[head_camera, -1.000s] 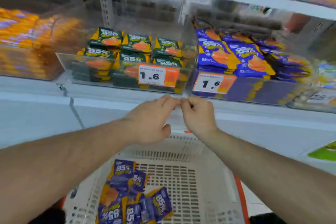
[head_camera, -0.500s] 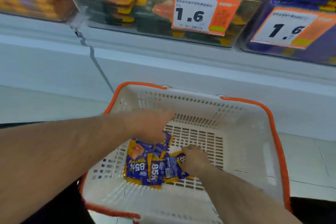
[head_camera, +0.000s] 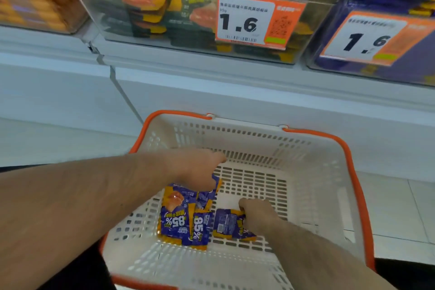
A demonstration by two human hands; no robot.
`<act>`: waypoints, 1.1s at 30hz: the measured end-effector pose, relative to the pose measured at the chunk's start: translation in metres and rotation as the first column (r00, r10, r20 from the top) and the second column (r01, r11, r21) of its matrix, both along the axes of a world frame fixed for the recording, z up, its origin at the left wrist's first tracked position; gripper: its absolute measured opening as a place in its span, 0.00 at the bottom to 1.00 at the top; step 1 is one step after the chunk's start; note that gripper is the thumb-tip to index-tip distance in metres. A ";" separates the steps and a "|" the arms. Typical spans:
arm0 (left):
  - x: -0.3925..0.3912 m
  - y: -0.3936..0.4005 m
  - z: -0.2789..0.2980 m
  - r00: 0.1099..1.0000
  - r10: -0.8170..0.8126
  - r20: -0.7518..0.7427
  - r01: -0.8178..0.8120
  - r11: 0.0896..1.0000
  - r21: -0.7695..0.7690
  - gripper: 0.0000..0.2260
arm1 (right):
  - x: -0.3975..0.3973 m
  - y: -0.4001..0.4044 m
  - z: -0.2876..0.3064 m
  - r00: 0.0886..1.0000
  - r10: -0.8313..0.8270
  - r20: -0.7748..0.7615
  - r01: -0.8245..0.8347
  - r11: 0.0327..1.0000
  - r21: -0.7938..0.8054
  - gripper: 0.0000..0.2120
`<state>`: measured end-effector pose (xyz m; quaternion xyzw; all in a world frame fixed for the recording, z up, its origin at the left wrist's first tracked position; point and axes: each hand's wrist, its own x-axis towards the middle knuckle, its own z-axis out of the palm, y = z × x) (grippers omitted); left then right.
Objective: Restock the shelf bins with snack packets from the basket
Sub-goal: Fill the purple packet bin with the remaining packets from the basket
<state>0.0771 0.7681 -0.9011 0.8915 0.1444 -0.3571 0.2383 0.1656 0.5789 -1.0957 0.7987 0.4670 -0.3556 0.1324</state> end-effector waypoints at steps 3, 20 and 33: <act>0.005 0.004 0.006 0.993 0.115 -0.004 -0.115 0.987 -0.113 0.26 | 0.018 0.008 0.033 0.997 0.083 0.002 -0.083 0.995 0.058 0.06; 0.028 -0.040 0.092 0.689 0.723 0.051 -0.365 0.408 -0.837 0.08 | 0.085 -0.017 0.276 0.825 -0.015 0.564 -0.509 0.411 0.756 0.12; 0.087 -0.090 0.173 0.436 0.849 0.299 -0.116 0.383 -0.917 0.12 | 0.066 -0.033 0.341 0.894 -0.445 0.051 0.047 0.206 0.977 0.39</act>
